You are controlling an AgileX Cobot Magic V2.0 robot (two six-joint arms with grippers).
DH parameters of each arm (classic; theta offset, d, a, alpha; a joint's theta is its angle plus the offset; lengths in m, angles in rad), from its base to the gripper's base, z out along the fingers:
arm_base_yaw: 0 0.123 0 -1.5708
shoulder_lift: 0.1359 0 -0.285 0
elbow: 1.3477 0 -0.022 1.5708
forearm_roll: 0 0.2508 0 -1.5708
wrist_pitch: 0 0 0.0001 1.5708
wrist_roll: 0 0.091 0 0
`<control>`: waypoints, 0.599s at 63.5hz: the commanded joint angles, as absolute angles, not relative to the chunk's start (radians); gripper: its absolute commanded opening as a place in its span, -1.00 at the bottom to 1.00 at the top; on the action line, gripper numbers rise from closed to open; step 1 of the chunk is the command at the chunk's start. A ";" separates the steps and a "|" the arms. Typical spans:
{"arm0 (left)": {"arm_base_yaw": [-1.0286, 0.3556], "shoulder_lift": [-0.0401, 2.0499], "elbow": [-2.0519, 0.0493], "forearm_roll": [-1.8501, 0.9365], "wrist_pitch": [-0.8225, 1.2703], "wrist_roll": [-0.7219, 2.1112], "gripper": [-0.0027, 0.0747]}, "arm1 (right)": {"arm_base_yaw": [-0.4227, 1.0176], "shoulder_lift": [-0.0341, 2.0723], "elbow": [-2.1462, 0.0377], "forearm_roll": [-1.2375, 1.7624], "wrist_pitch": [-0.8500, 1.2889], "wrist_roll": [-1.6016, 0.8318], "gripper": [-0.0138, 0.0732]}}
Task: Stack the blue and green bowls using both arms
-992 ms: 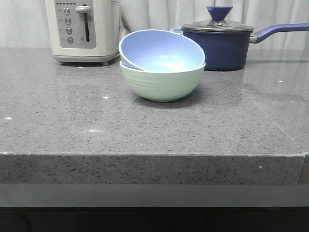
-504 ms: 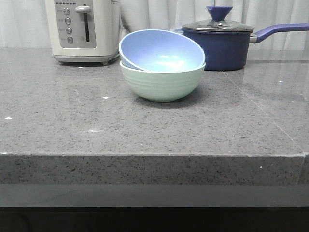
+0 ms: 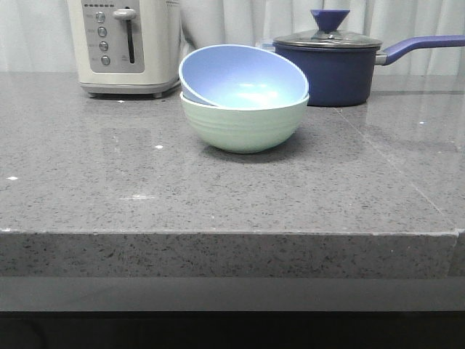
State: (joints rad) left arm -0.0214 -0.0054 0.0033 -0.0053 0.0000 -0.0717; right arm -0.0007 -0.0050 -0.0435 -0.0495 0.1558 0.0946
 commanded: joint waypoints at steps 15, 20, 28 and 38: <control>-0.019 -0.021 0.010 -0.009 -0.070 -0.076 -0.98 | -0.006 -0.030 0.011 -0.065 -0.068 0.095 -0.81; -0.019 -0.021 0.010 -0.009 -0.070 -0.076 -0.98 | -0.006 -0.030 0.011 -0.065 -0.068 0.095 -0.81; -0.019 -0.021 0.010 -0.009 -0.070 -0.076 -0.98 | -0.006 -0.030 0.011 -0.065 -0.068 0.095 -0.81; -0.019 -0.021 0.010 -0.009 -0.070 -0.076 -0.98 | -0.006 -0.030 0.011 -0.065 -0.068 0.095 -0.81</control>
State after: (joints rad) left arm -0.0214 -0.0054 0.0033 -0.0053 0.0000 -0.0717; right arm -0.0007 -0.0097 0.0268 -0.0528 0.0173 0.0946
